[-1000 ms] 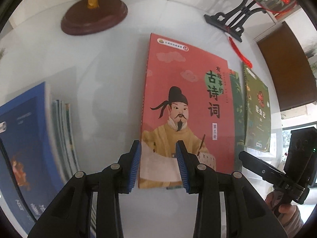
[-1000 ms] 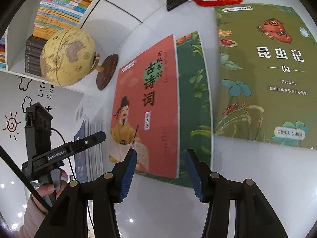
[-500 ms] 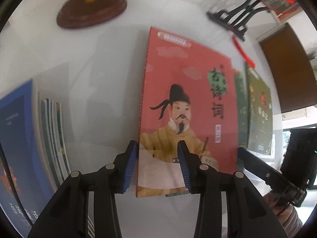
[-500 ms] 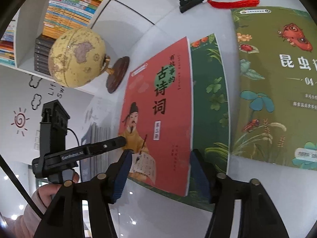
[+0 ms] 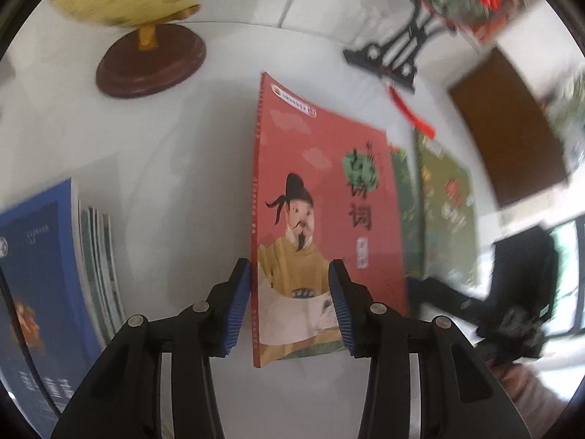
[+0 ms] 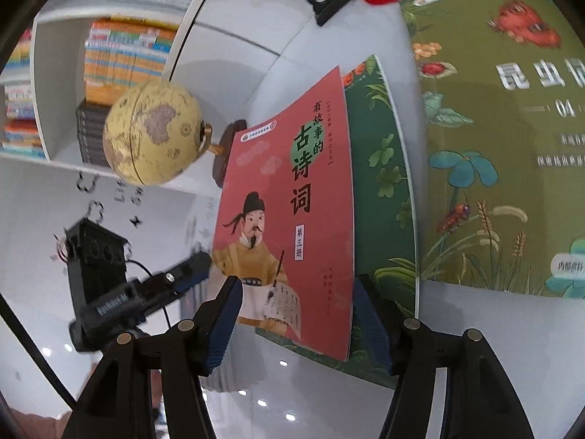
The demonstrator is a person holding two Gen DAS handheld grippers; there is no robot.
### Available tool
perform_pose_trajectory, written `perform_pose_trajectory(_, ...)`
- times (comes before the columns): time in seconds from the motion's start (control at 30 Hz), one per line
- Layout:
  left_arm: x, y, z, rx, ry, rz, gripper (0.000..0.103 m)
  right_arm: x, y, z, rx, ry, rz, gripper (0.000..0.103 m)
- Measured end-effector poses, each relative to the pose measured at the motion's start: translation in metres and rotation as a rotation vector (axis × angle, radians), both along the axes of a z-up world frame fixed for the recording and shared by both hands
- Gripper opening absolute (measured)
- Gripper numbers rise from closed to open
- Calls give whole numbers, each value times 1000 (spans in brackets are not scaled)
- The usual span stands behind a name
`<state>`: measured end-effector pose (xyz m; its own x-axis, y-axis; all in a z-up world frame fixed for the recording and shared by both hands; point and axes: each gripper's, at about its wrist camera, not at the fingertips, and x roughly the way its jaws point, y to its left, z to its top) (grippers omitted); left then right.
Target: Organize books
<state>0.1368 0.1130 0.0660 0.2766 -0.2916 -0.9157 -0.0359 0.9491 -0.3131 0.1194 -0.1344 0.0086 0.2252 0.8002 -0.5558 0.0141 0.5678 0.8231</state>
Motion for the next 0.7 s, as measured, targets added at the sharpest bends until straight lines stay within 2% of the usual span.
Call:
perform_pose_trajectory(0.1, 1, -8, -10, 82, 27, -33, 39, 2, -5, -5, 62, 23, -5, 63)
perform_pose_trajectory(0.23, 2, -7, -23, 66, 76, -22, 39, 3, -13, 1, 134, -31, 40, 60)
perform_pose_trajectory(0.27, 1, -9, -28, 60, 92, -39, 39, 5, -15, 1, 181, -43, 48, 49)
perform_pose_trajectory(0.33, -3, -16, -34, 50, 114, -68, 39, 7, -13, 1, 267, -43, 70, 40)
perform_pose_trajectory(0.37, -5, -21, -34, 64, 100, -84, 39, 8, -7, 1, 273, -37, 97, 40)
perform_pose_trajectory(0.5, -7, -24, -32, 61, 93, -95, 39, 15, 11, -10, 69, -5, 133, 38)
perform_pose_trajectory(0.53, -6, -22, -31, 28, 94, -73, 39, 17, 10, -13, 95, 2, 113, 38)
perform_pose_trajectory(0.57, -5, -19, -27, -13, 79, -47, 39, 18, 8, -14, 95, 4, 96, 29)
perform_pose_trajectory(0.6, -6, -16, -22, -43, 54, -33, 39, 18, 9, -11, 36, -14, 81, 20)
perform_pose_trajectory(0.63, -7, -14, -14, -80, 10, -19, 39, 18, 10, -11, -22, -26, 77, 5)
perform_pose_trajectory(0.7, -8, -16, -5, -185, -35, -22, 38, 17, 7, -14, -30, -18, 47, 4)
